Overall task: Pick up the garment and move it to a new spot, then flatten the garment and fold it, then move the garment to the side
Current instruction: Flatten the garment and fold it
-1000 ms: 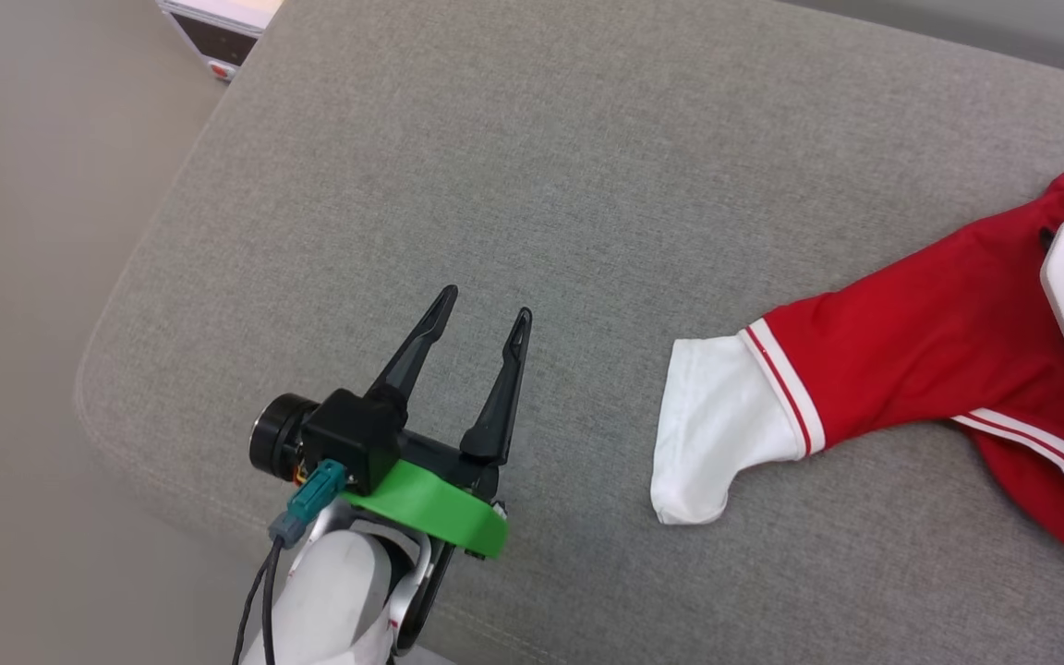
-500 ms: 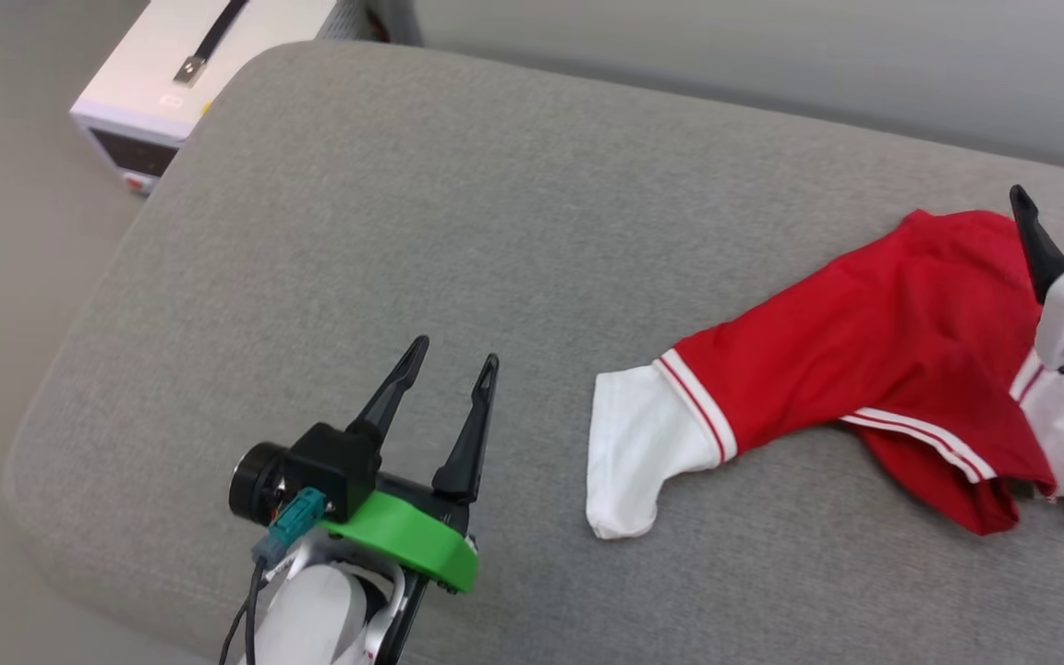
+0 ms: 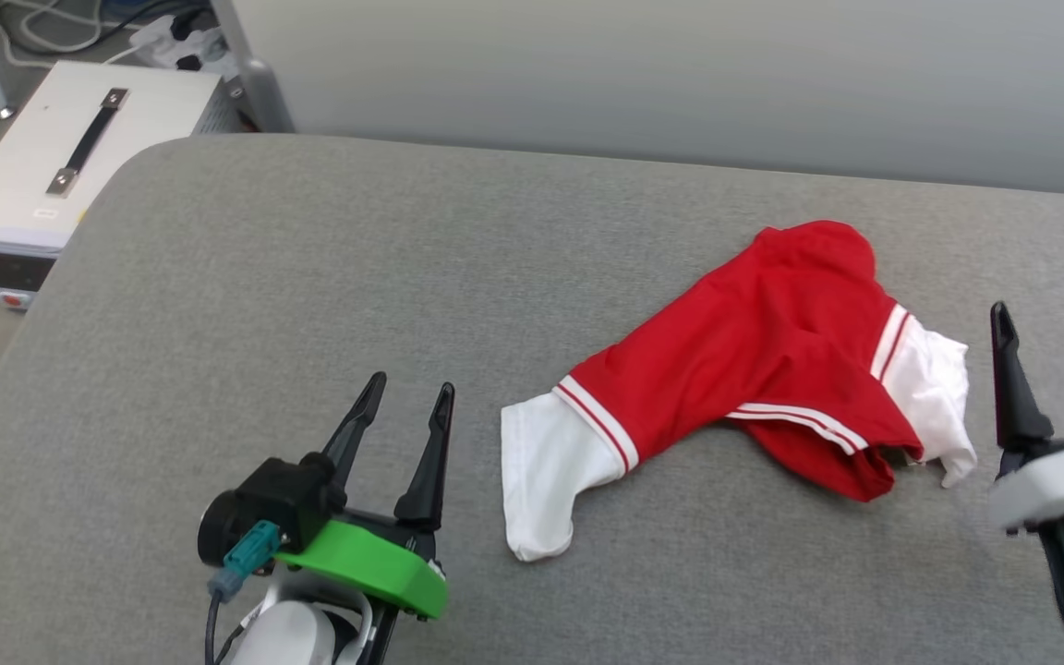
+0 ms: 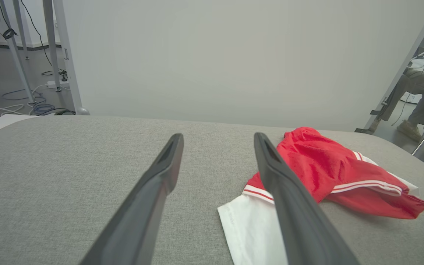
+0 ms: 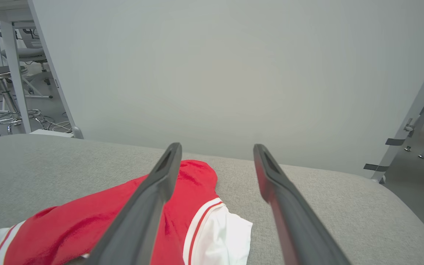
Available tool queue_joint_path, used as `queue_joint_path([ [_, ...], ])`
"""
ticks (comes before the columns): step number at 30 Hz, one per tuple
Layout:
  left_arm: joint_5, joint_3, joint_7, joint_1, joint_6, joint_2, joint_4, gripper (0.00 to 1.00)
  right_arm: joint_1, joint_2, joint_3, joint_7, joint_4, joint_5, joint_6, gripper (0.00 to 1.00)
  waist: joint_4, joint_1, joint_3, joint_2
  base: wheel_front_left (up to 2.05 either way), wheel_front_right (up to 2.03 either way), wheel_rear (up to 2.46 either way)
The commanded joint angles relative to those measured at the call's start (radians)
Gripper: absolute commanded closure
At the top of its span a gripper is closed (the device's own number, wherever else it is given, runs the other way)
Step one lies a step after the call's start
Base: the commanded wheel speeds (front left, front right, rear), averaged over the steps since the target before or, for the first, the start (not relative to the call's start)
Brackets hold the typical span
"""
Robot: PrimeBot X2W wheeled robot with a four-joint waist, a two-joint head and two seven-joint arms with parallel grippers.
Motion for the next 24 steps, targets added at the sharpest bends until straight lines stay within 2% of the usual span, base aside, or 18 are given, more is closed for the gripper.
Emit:
queue_joint_path([
  [1, -0.007, 0.009, -0.006, 0.02, -0.003, -0.009, -0.001, 0.0, 0.037, 0.024, -0.016, -0.014, -0.038, -0.019, -0.001, 0.0, -0.036, 0.0001, -0.015, -0.0001, 0.0, 0.0, 0.0],
  [6, -0.013, 0.049, -0.006, 0.038, -0.003, -0.026, -0.024, 0.0, 0.145, 0.087, -0.063, -0.065, -0.115, -0.084, -0.001, 0.0, -0.062, 0.0001, -0.007, -0.0001, 0.0, 0.0, 0.0],
  [12, 0.01, 0.05, -0.006, 0.052, -0.003, -0.037, -0.016, 0.0, 0.205, 0.153, -0.087, -0.095, -0.14, -0.092, -0.001, 0.0, -0.073, 0.0001, 0.004, -0.0001, 0.0, 0.0, 0.0],
  [20, 0.014, 0.006, -0.004, 0.015, -0.003, -0.017, 0.017, 0.0, 0.21, 0.161, -0.089, -0.09, -0.163, -0.086, -0.001, 0.0, -0.082, 0.0001, 0.029, -0.0001, 0.0, 0.0, 0.0],
  [21, 0.011, -0.003, 0.013, 0.008, -0.003, -0.013, 0.03, 0.0, 0.209, 0.16, -0.09, -0.088, -0.167, -0.085, -0.001, 0.0, -0.083, 0.0001, 0.032, -0.0001, 0.0, 0.0, 0.0],
  [24, 0.004, -0.04, 0.158, -0.022, -0.003, -0.004, 0.058, 0.0, 0.209, 0.16, -0.099, -0.08, -0.18, -0.085, -0.001, 0.0, -0.085, 0.0001, 0.041, -0.0001, 0.0, 0.0, 0.0],
])
